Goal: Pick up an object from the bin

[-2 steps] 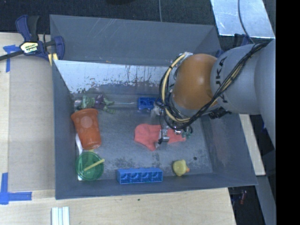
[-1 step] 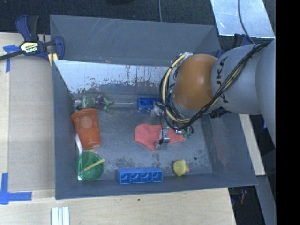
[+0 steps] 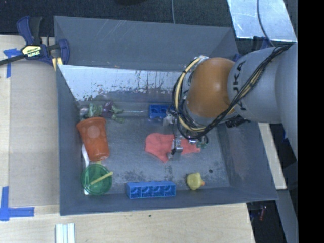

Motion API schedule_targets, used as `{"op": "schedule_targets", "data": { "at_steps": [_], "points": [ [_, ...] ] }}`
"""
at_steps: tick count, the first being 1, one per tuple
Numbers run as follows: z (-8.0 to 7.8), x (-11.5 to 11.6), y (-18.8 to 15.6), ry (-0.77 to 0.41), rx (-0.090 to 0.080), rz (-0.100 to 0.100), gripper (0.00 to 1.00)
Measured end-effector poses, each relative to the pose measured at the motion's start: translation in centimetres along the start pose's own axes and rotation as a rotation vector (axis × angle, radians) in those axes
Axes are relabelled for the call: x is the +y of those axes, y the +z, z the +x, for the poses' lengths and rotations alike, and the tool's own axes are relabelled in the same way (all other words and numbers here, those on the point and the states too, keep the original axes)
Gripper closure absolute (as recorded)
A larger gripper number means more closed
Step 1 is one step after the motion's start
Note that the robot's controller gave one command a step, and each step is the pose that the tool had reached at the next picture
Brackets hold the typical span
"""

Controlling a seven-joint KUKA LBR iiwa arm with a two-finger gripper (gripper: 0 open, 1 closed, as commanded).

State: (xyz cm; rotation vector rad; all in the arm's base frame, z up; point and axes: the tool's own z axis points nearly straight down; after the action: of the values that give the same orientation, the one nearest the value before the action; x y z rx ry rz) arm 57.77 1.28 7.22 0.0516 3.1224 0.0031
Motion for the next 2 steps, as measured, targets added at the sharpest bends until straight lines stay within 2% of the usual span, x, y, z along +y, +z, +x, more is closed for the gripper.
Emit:
{"op": "schedule_targets", "data": {
  "at_steps": [1,2],
  "points": [
    [-0.09,-0.06,-0.14,-0.017,-0.003,0.0,1.0],
    [-0.09,-0.07,-0.14,-0.017,-0.003,0.0,1.0]
  ]
}}
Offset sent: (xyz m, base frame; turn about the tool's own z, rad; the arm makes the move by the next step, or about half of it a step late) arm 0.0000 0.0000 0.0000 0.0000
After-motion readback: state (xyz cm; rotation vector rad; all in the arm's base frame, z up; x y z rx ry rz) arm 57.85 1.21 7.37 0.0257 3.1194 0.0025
